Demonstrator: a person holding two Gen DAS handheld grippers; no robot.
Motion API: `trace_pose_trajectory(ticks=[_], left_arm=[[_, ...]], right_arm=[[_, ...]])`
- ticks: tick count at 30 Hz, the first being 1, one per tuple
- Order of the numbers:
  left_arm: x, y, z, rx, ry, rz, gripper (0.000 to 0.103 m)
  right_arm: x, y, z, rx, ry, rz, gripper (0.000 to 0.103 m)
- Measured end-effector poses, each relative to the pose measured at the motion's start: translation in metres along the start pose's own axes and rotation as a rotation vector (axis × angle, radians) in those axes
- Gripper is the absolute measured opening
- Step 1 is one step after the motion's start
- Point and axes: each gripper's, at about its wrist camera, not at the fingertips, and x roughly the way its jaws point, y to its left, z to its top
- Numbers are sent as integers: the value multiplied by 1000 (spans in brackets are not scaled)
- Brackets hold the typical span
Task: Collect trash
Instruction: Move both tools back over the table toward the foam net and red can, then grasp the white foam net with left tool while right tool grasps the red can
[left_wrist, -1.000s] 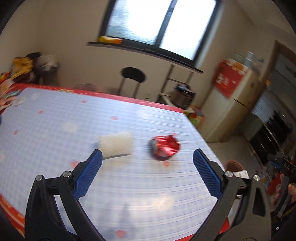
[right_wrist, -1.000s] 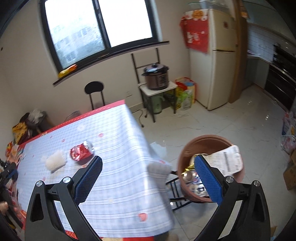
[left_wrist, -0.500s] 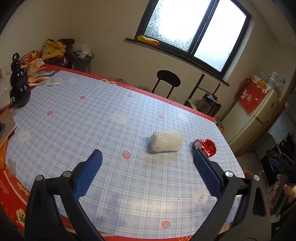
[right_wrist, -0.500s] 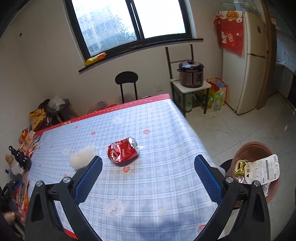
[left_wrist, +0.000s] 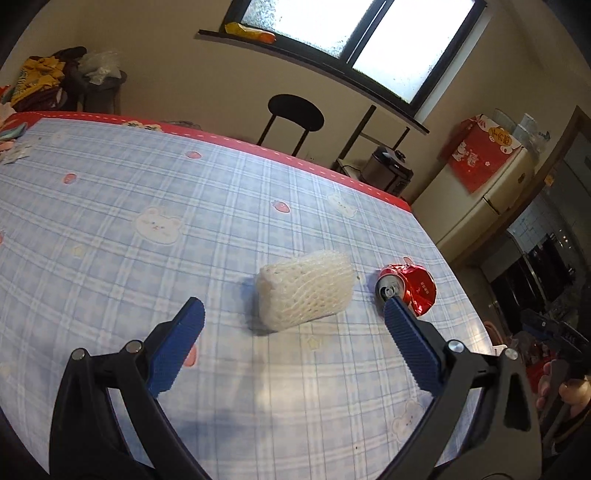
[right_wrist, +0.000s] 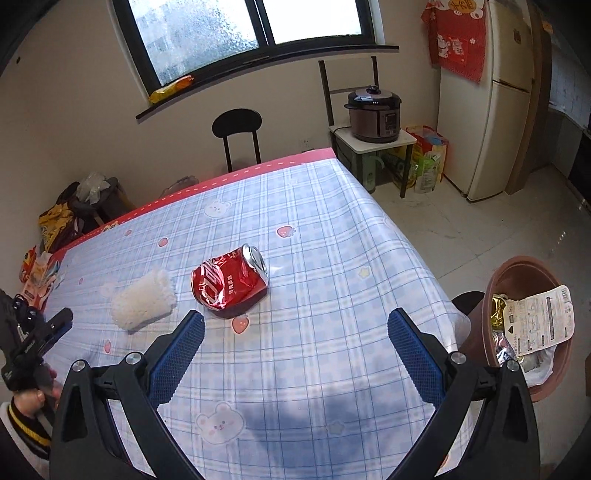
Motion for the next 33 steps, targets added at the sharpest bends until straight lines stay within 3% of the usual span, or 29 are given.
trace_pose_trajectory(ticks=[6, 12, 16, 19, 21, 22, 25, 29, 33], left_arm=[[77, 9, 15, -24, 100, -36, 96], [113, 21, 17, -103, 139, -50, 96], [128, 13, 9, -84, 159, -58, 96], [129, 8, 2, -70, 148, -58, 95], [127, 8, -2, -69, 154, -74, 79], [127, 8, -4, -67, 168, -78, 64], [118, 10, -11, -41, 166, -81, 48], [95, 12, -24, 13, 150, -42, 36], [71, 20, -34, -7, 119, -7, 33]], right_arm=[[29, 8, 7, -10, 28, 14, 98], [61, 7, 15, -34, 46, 31, 97], [82, 11, 25, -53, 41, 52, 89], [98, 12, 33, -58, 31, 69, 77], [114, 10, 37, -29, 43, 90, 70], [122, 9, 40, -8, 54, 111, 69], [141, 17, 45, -16, 69, 153, 62], [161, 29, 44, -20, 103, 182, 47], [175, 36, 39, 10, 143, 194, 42]])
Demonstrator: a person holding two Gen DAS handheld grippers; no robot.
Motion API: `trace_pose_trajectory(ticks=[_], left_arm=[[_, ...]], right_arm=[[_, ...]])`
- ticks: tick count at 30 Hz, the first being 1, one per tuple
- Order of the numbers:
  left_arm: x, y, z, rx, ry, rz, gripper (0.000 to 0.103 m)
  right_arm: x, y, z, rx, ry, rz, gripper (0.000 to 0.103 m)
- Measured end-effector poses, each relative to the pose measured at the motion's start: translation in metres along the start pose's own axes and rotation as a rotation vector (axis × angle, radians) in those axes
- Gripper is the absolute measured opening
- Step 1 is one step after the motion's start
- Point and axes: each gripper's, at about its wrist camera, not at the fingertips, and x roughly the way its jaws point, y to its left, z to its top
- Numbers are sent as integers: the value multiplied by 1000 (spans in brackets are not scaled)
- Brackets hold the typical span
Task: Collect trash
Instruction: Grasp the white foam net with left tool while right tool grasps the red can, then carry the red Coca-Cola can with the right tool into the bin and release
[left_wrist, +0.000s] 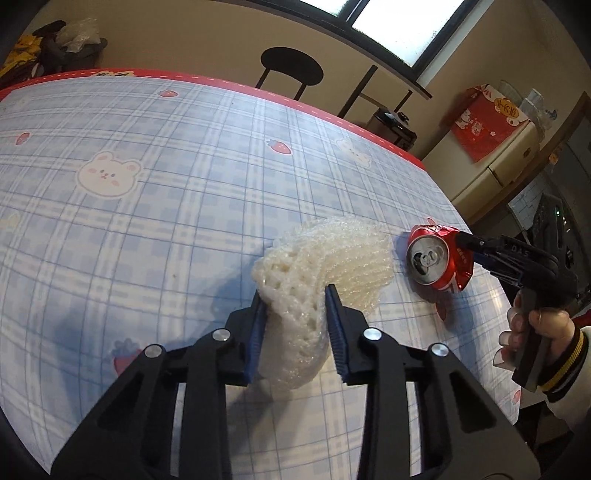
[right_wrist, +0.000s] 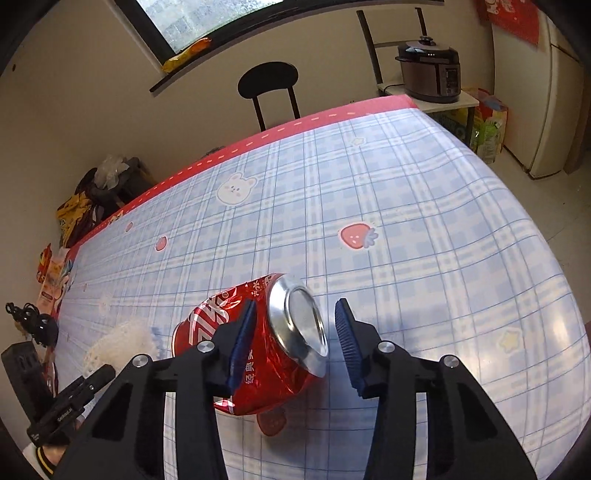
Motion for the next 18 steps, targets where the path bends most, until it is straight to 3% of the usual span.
trace_pose_trajectory(ticks=[6, 18], left_arm=[[-51, 21, -9, -114, -73, -13, 32], [-129, 11, -13, -98, -185, 43, 32]], right_arm=[[-1, 4, -14, 25, 16, 4, 22], [-71, 30, -35, -30, -88, 57, 22]])
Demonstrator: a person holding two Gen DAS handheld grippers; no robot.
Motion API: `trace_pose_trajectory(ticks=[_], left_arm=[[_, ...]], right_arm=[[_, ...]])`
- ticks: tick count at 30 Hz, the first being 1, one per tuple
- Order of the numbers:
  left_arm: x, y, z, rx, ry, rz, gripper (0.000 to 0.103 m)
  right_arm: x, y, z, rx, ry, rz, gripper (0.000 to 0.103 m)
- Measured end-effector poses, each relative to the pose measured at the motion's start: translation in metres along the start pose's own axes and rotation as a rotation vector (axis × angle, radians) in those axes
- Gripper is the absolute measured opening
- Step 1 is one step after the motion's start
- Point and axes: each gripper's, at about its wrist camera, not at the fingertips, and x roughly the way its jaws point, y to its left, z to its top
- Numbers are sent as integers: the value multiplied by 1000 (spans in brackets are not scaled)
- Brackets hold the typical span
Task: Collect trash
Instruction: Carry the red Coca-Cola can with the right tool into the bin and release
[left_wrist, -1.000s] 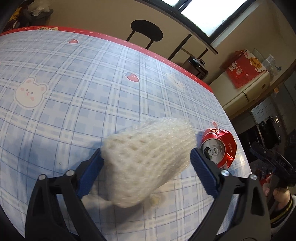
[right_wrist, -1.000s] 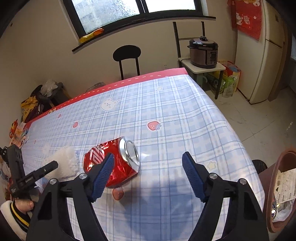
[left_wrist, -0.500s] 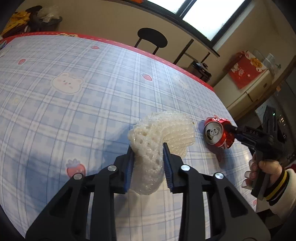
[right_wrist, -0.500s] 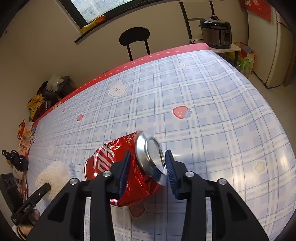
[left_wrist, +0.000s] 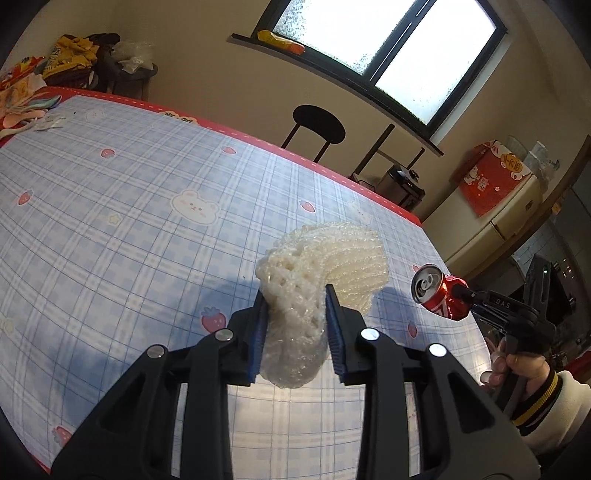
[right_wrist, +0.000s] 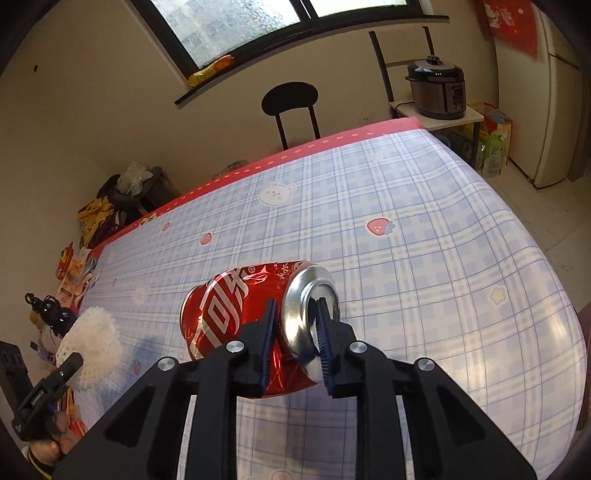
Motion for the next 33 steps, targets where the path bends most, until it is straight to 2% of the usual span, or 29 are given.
trace_pose_trajectory(ticks=[8, 14, 24, 33], left_arm=[[-42, -17, -10, 22, -43, 2, 33], [-72, -31, -19, 31, -63, -9, 33], [-101, -64, -22, 82, -89, -33, 33], [-90, -117, -20, 150, -76, -101, 33]], right_arm=[[-55, 25, -16, -104, -58, 28, 22], [-95, 29, -33, -145, -98, 35, 22], [-154, 7, -45, -124, -168, 29, 22], [-201, -29, -51, -99, -243, -16, 22]])
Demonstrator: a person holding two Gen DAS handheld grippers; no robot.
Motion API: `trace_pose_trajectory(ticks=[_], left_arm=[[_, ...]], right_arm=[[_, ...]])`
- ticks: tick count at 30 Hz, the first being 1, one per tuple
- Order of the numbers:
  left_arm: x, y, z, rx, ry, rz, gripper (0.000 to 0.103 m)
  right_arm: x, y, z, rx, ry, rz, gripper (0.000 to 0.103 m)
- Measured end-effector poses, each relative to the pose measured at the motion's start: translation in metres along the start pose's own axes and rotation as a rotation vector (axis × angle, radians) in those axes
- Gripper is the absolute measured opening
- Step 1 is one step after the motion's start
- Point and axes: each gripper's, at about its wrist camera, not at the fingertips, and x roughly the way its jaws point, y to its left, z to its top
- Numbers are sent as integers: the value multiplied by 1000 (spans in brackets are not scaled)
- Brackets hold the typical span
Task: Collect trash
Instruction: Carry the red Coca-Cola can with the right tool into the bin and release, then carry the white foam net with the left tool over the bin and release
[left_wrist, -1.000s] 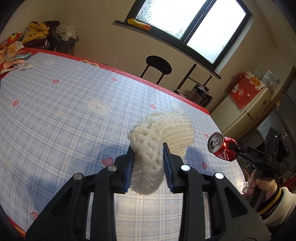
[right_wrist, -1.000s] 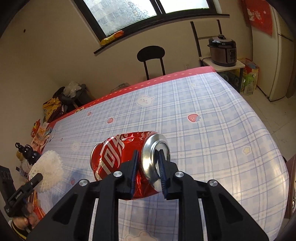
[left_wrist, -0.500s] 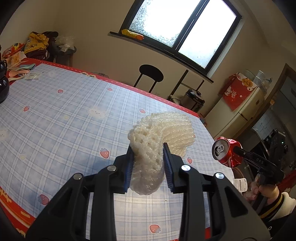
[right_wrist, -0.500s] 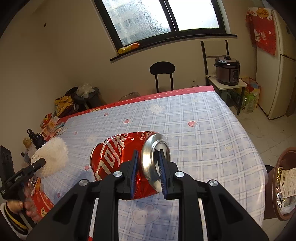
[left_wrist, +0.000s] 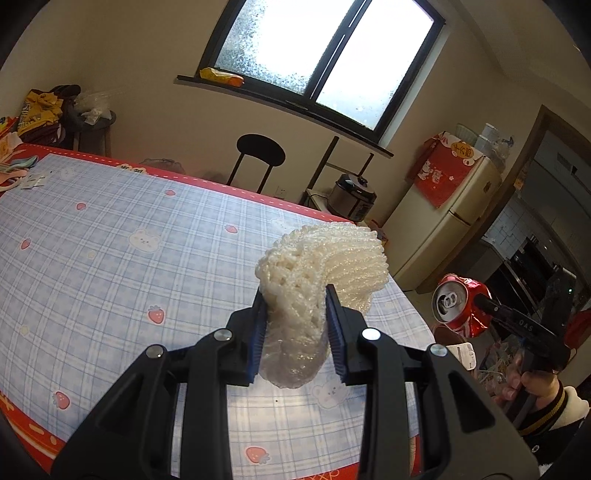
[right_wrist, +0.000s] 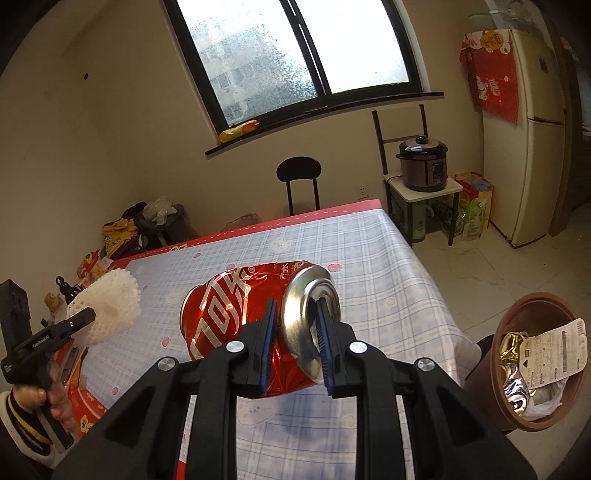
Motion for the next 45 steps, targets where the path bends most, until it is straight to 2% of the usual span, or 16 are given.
trace_pose_trajectory(ticks=[7, 15, 20, 25, 27, 29, 34, 36, 38, 45], left_arm=[[27, -42, 1, 42, 18, -49, 33], [58, -79, -8, 56, 54, -85, 33], [67, -94, -13, 66, 60, -93, 33], [69, -102, -17, 74, 66, -91, 33], [69, -104, -18, 78, 68, -90, 33], [68, -103, -17, 83, 69, -89, 33], [65, -98, -13, 88, 67, -87, 33], [64, -96, -11, 91, 64, -88, 33], [62, -96, -10, 94, 59, -91, 33], [60, -96, -7, 109, 57, -120, 34]], right_arm=[[-30, -61, 4, 63, -55, -102, 22], [-79, -166, 5, 179, -105, -330, 22], [-99, -229, 6, 249, -99, -457, 22], [-102, -258, 20, 286, -99, -505, 24], [-103, -262, 27, 297, -111, -507, 46], [-106, -260, 31, 294, -136, -510, 58], [-107, -246, 31, 277, -146, -504, 77], [-107, -241, 29, 275, -144, -497, 94], [-106, -231, 26, 266, -137, -484, 98], [-107, -201, 21, 211, -108, -502, 98]])
